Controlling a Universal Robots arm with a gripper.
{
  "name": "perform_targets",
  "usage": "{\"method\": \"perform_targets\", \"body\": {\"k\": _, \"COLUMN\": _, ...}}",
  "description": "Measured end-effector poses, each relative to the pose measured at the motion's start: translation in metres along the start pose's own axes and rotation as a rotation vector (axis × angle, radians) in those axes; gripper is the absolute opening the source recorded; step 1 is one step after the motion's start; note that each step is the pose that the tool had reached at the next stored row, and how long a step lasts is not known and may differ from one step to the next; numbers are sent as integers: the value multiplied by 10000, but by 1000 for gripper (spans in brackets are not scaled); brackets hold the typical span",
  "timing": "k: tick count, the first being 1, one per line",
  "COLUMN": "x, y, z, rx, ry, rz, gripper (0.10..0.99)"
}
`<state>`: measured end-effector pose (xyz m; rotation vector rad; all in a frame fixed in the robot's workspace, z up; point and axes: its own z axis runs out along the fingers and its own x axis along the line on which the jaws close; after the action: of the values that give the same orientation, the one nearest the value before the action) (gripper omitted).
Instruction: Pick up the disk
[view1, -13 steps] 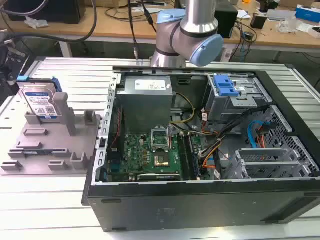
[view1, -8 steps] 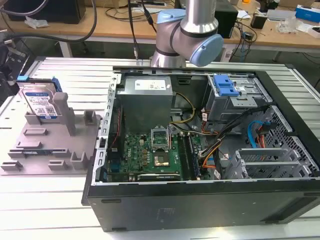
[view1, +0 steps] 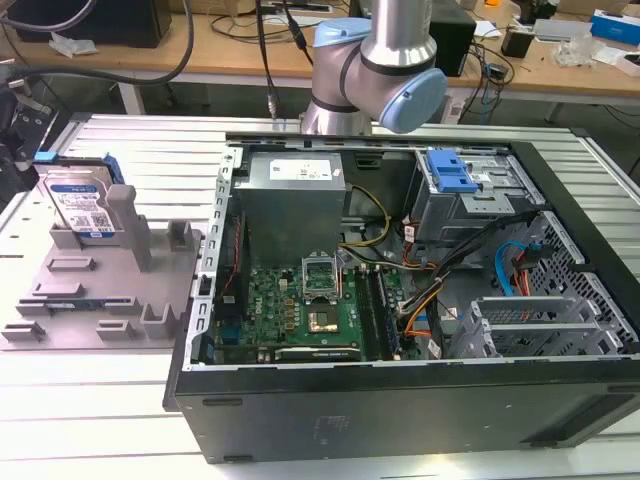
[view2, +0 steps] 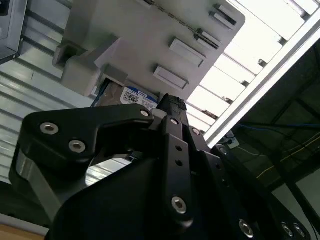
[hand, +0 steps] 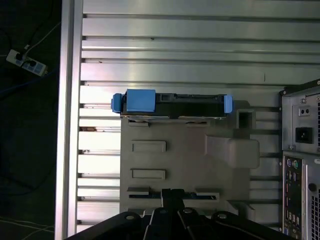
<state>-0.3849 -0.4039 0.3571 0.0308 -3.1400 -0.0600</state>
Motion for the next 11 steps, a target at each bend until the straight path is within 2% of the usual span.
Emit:
{"method": "perform_targets", "body": {"k": 2, "x": 1, "y": 0, "z": 0, "rx": 1, "ry": 18, "rz": -441, "gripper": 106}}
{"method": "perform_targets", "body": {"k": 4, "x": 0, "y": 0, "z": 0, "rx": 1, "ry": 51, "rz": -1348, "gripper": 106}}
{"method": "perform_targets", "body": {"k": 11, "x": 0, "y": 0, "z": 0, "rx": 2, "ry": 111, "rz": -2901, "gripper": 106}}
